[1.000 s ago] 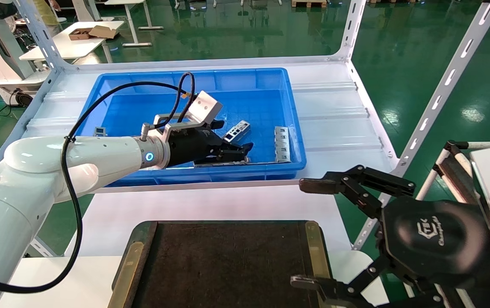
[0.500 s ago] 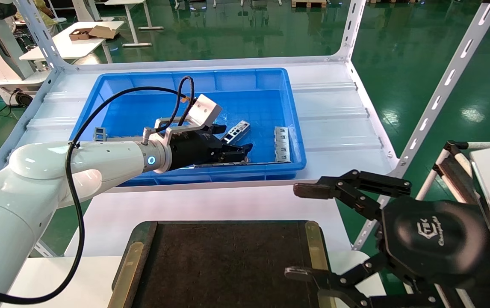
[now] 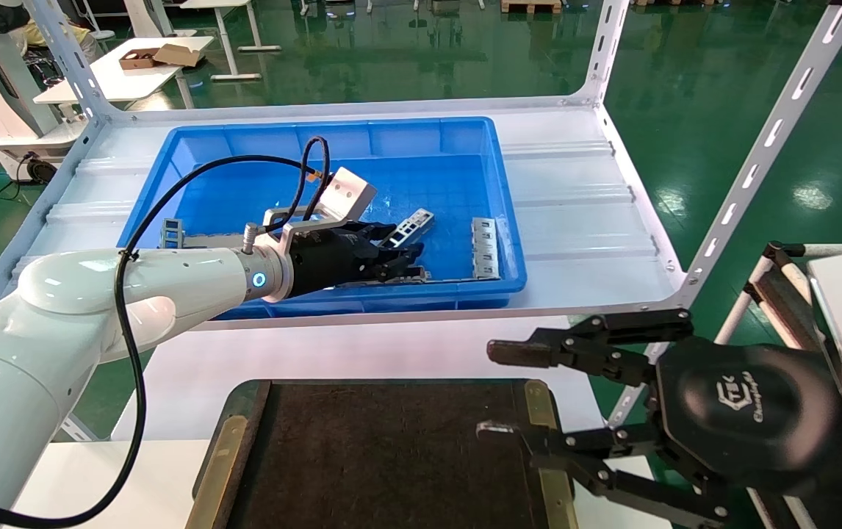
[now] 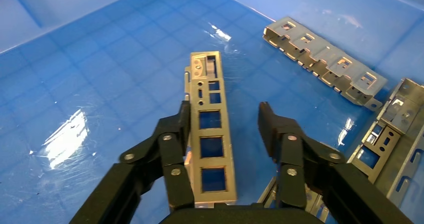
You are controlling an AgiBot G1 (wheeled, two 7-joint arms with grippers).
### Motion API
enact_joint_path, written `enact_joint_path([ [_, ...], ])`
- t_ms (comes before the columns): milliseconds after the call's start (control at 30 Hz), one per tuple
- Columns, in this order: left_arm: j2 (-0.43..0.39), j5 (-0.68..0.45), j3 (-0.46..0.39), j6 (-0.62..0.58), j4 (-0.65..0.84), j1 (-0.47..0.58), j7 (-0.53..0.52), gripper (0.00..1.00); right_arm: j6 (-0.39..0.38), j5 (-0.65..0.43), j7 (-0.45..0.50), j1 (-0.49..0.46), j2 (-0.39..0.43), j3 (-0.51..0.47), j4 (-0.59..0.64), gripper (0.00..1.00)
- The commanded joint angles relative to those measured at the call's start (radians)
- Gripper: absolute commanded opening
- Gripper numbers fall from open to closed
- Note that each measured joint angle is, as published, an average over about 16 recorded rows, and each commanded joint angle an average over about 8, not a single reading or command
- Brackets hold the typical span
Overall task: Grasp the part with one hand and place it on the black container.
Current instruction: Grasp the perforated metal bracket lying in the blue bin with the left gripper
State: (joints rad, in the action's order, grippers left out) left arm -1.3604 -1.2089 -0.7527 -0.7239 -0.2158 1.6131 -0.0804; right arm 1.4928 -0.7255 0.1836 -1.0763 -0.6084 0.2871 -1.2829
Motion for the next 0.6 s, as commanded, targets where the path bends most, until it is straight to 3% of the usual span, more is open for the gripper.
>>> enact_joint_path([
  [33,0.0,0.007,-0.007,0.003,0.0,-0.001,-0.002,0.0,0.0,0.0,0.0,0.0,0.0,0.0,0.0,0.0],
  [600,0.004,0.095,-0.03,0.041,-0.01,0.0,0.013,0.0,-0.001,0.001,-0.001,0.0,0.001,0.001,0.0,0.0],
])
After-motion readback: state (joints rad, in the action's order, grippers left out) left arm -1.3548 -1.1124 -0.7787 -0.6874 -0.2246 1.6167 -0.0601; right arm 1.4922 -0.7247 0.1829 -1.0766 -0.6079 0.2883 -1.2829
